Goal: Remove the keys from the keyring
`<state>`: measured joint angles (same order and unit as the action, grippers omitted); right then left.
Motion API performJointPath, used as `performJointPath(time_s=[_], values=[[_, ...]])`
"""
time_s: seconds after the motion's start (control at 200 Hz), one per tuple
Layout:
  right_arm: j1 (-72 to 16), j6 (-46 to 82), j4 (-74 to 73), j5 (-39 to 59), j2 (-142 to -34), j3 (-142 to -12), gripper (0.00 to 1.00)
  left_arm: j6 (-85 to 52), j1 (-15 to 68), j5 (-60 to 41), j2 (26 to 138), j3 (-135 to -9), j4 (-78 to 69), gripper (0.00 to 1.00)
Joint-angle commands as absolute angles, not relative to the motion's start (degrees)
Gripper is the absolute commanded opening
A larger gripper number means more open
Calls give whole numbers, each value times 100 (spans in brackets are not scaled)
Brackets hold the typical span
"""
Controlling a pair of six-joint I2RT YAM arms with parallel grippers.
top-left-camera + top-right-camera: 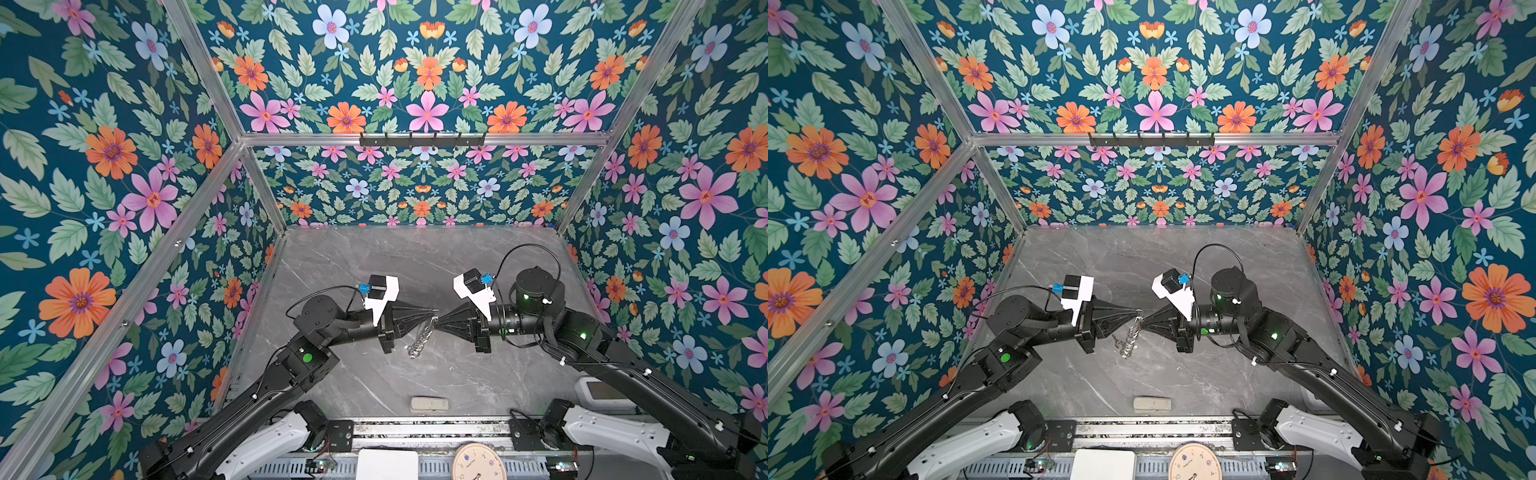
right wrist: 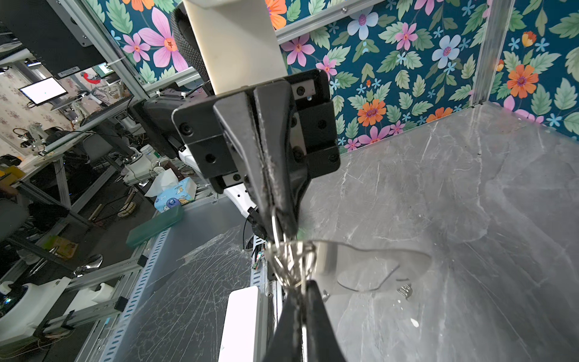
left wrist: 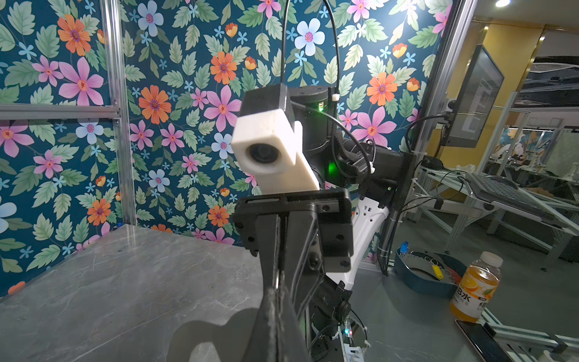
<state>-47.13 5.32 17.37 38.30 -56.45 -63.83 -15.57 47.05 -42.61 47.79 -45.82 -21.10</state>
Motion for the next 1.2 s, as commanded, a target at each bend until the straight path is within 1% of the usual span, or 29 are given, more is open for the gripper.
performJointPath(time_s=[0.0, 0.045, 0.14, 0.355, 0.54, 0.705, 0.87, 1.195], values=[[-4720, 382, 1939, 3634, -5467, -6396, 38, -1521, 4697, -4395, 4739, -4615, -2419, 0], [-4720, 336, 2009, 3615, -5362, -6398, 42, -1495, 4694, -4387, 4720, -4609, -2376, 0], [-4715, 321, 2104, 3493, -5179, -6432, 45, -1480, 4702, -4385, 4679, -4563, -2373, 0], [-4719, 482, 1817, 2976, -4816, -6515, 45, -1557, 4699, -4487, 4662, -4448, -2529, 0], [-4717, 561, 1678, 3196, -5173, -6807, 45, -1619, 4693, -4571, 4691, -4452, -2592, 0], [-4716, 710, 1387, 3445, -5436, -6856, 42, -1643, 4699, -4622, 4684, -4465, -2645, 0], [-4719, 817, 1232, 3647, -5519, -6857, 36, -1644, 4694, -4611, 4675, -4439, -2652, 0], [-4720, 963, 1098, 3981, -5621, -6776, 34, -1627, 4695, -4559, 4676, -4432, -2637, 0]])
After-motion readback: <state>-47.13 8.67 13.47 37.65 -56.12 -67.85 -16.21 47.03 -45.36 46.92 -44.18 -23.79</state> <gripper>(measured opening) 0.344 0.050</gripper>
